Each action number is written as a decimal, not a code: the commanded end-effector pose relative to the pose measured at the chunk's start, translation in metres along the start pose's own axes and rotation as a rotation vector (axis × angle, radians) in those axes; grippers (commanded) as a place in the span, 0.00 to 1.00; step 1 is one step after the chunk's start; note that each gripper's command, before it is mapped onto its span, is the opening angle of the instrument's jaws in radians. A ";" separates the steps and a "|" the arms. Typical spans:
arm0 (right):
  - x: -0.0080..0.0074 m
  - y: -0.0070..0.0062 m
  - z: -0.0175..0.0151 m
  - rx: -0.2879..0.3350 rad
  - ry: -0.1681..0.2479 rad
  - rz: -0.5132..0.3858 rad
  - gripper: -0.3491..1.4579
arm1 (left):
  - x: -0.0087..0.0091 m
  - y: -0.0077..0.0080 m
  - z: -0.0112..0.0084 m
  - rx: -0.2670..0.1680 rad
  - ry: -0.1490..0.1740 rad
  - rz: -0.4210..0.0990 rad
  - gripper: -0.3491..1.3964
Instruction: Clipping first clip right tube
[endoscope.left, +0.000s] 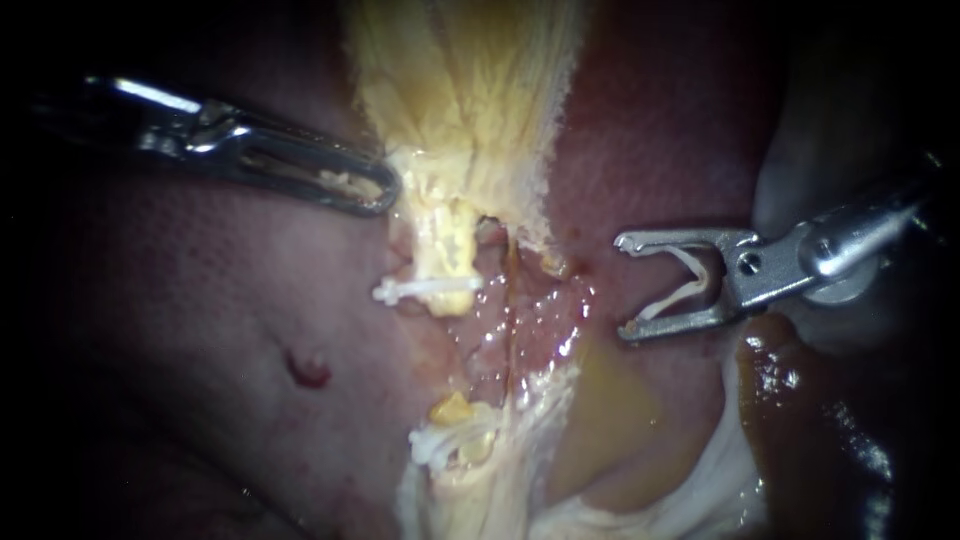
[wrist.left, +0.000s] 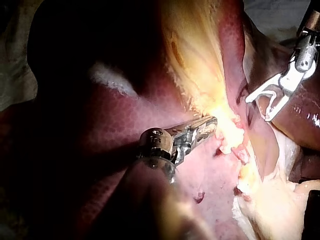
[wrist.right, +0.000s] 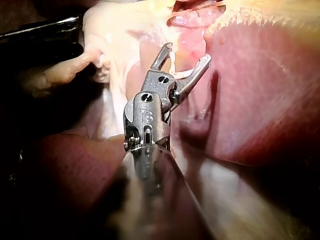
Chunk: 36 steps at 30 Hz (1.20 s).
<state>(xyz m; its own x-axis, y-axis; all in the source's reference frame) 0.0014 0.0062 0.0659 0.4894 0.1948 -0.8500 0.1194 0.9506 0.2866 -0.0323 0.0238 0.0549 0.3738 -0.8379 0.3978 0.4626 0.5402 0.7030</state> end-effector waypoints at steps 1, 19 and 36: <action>0.0000 0.0000 0.0000 0.000 0.000 0.000 0.47 | -0.0001 0.0000 -0.0003 -0.001 -0.004 -0.001 0.00; 0.0010 -0.0016 0.0032 0.027 0.008 0.041 0.47 | 0.0004 -0.0001 -0.0005 -0.006 -0.006 0.001 0.00; -0.0001 -0.0031 0.0114 0.086 0.074 0.247 0.47 | 0.0006 -0.0001 -0.0002 -0.008 -0.007 0.001 0.00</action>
<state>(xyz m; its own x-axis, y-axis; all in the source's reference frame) 0.0112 0.0005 0.0703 0.4391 0.4597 -0.7719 0.0744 0.8377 0.5411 -0.0319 0.0232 0.0550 0.3684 -0.8377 0.4032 0.4688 0.5419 0.6975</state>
